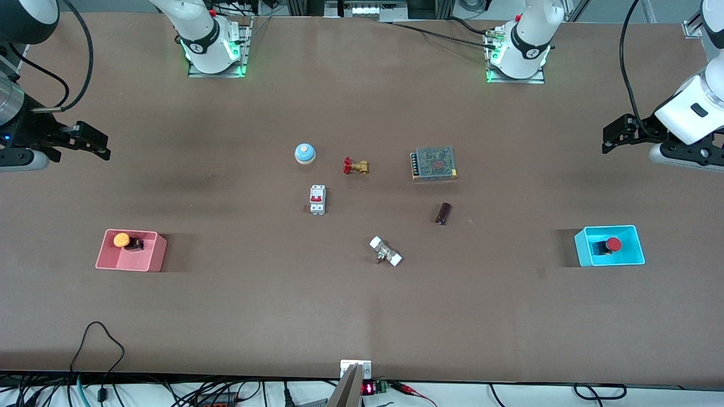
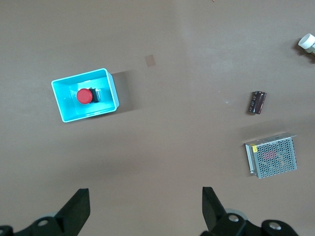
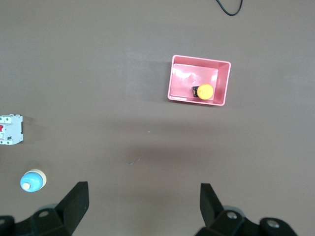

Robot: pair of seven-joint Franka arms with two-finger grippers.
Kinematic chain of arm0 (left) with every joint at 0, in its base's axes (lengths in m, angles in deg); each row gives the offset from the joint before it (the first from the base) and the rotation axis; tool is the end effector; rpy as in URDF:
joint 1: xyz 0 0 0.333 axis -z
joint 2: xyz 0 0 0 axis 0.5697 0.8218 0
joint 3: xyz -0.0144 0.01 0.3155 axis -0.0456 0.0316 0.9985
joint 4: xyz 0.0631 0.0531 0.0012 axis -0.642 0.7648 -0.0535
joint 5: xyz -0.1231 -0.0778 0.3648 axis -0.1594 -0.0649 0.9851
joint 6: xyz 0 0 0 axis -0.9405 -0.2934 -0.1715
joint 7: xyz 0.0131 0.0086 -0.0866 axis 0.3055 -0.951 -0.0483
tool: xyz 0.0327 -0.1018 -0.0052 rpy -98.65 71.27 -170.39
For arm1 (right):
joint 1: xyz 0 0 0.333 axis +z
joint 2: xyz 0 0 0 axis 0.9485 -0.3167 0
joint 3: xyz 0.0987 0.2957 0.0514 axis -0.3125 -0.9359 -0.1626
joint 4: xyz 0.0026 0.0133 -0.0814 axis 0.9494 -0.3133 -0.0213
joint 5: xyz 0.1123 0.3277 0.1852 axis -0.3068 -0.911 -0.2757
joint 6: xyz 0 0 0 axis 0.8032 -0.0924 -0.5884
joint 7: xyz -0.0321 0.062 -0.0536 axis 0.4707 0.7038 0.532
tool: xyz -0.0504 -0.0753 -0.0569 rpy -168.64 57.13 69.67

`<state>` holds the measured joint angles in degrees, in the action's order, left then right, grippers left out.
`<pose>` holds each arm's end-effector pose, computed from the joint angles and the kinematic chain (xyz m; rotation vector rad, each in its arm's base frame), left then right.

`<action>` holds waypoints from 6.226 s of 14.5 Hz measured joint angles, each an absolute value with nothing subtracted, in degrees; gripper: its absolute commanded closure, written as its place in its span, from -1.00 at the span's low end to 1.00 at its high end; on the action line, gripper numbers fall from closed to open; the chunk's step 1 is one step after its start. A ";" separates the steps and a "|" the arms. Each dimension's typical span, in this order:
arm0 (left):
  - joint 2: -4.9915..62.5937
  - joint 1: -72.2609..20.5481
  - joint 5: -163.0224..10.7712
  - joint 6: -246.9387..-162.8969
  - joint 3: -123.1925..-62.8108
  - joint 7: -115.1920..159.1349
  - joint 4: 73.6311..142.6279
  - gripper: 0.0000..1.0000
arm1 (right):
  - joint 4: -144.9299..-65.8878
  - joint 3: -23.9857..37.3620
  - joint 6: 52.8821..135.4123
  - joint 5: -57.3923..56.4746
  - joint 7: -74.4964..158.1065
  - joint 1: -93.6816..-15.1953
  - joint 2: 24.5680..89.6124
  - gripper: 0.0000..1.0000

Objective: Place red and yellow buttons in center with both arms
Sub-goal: 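Move the right gripper over the pink box while the left gripper approaches the cyan box, then lower both grippers and grasp the yellow and red buttons in the boxes, then lift the yellow button with the right gripper while the left gripper lifts the red button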

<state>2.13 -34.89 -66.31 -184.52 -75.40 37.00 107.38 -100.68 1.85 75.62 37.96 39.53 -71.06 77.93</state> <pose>0.5540 -0.0032 0.5716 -3.1185 0.2498 0.0353 0.5766 -0.0037 0.5748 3.1145 0.0760 0.0015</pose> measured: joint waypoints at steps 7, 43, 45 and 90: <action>3.49 -34.90 -66.31 -184.10 -75.38 37.00 107.57 -1.00 | -100.75 1.98 79.05 38.05 45.08 -76.60 70.03 -1.00; 43.82 -48.46 -66.27 -211.34 -74.03 40.12 96.43 -0.80 | -101.51 1.91 108.43 38.07 56.22 -81.10 44.93 -1.00; 44.28 -48.46 -66.27 -212.28 -74.03 40.13 96.63 -0.67 | -101.51 1.91 108.90 38.07 56.23 -81.10 44.47 -1.00; 40.49 -22.76 -70.66 -201.77 -78.37 10.35 104.55 0.67 | -107.83 -9.49 94.37 42.23 27.73 -70.33 60.93 0.35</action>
<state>40.49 -22.76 -70.66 -201.77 -78.37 10.35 104.55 -107.83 -9.49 94.37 42.23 27.73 -70.33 60.93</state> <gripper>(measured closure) 0.652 0.643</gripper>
